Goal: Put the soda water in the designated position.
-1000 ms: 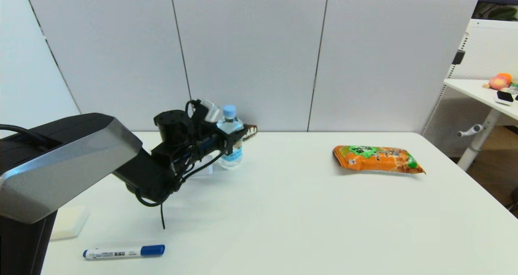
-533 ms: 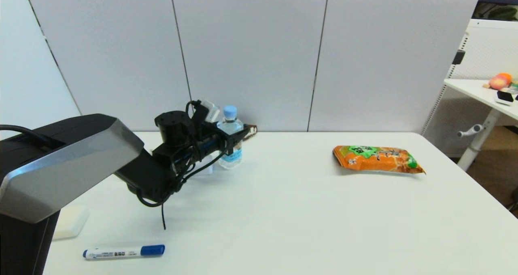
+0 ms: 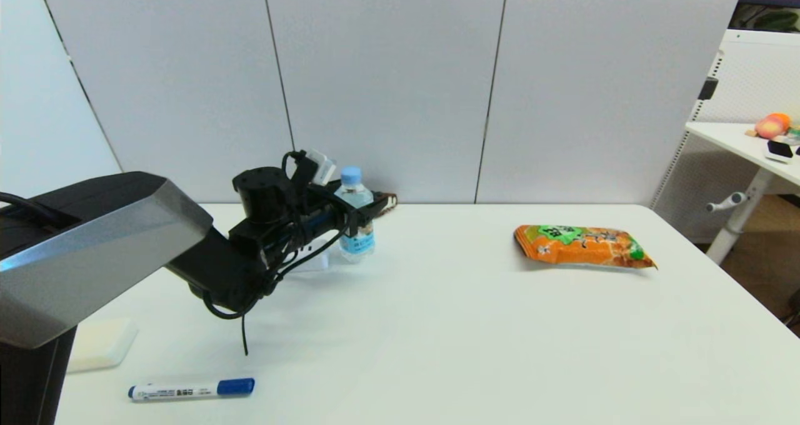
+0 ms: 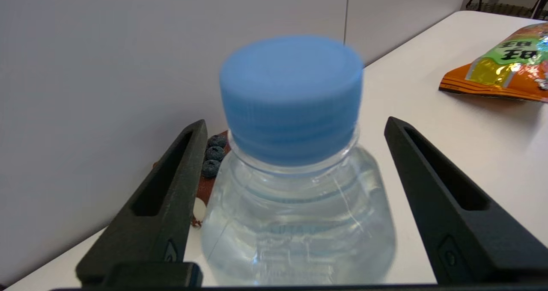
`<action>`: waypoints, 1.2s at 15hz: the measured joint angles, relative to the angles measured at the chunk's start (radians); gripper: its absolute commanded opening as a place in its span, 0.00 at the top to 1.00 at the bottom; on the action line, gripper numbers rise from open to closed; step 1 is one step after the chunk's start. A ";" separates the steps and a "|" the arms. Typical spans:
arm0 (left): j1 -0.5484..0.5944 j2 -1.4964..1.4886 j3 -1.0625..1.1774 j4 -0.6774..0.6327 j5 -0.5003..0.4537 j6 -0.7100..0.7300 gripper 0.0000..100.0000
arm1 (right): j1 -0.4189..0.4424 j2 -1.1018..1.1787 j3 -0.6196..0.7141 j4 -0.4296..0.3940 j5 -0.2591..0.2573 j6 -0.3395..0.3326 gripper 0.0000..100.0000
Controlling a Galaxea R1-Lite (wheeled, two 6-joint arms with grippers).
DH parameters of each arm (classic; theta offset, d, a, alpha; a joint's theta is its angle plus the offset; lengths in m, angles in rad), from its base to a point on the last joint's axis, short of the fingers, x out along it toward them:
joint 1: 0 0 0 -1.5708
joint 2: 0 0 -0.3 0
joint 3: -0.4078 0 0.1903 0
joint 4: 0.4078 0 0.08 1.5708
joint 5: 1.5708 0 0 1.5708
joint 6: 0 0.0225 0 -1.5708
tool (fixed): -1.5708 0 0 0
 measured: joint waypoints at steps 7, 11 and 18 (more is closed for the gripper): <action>0.001 -0.380 0.317 0.134 0.001 0.012 0.00 | 0.000 0.000 0.000 0.000 0.000 0.000 0.00; 0.003 -0.727 0.533 0.245 0.006 0.002 0.00 | 0.000 0.000 0.000 0.000 0.000 0.000 0.00; 0.038 -1.376 0.834 0.457 0.148 -0.014 0.00 | 0.000 0.000 0.000 0.000 0.000 0.000 0.00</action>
